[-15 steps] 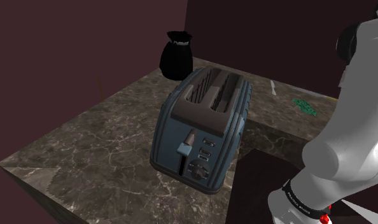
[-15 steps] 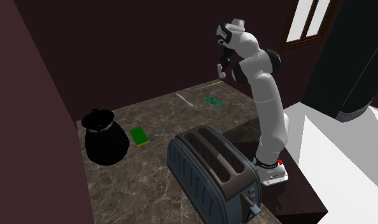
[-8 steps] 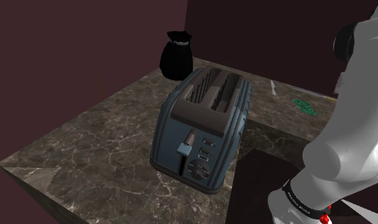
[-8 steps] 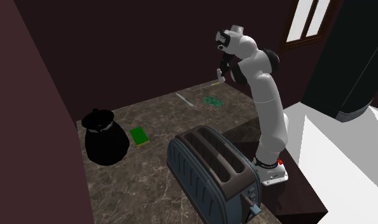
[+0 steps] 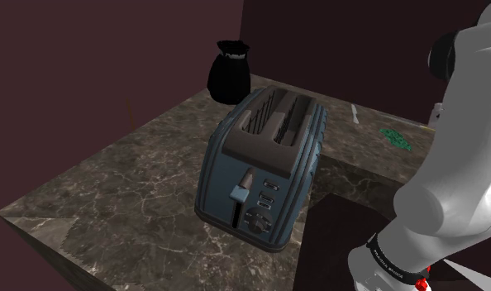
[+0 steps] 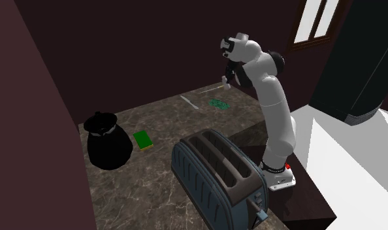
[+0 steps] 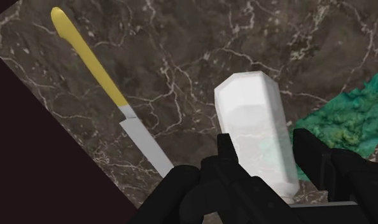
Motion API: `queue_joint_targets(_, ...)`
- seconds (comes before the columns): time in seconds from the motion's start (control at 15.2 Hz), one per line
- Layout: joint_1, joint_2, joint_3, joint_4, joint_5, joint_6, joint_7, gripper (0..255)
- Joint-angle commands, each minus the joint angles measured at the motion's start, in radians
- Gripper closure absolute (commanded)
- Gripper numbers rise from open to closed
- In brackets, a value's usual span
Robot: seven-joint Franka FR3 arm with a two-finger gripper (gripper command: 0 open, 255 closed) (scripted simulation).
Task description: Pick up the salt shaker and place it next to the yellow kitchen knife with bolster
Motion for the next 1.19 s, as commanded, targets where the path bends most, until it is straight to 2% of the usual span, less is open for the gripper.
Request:
queue_joint_targets(0.0,0.002,0.006,0.005,-0.021,0.008,0.022,-0.009,255)
queue_joint_targets(0.59,-0.003,0.042,0.036,-0.098,0.054,0.11,-0.055,255)
queue_joint_targets(1.12,-0.003,0.044,0.038,-0.1,0.055,0.112,-0.056,255)
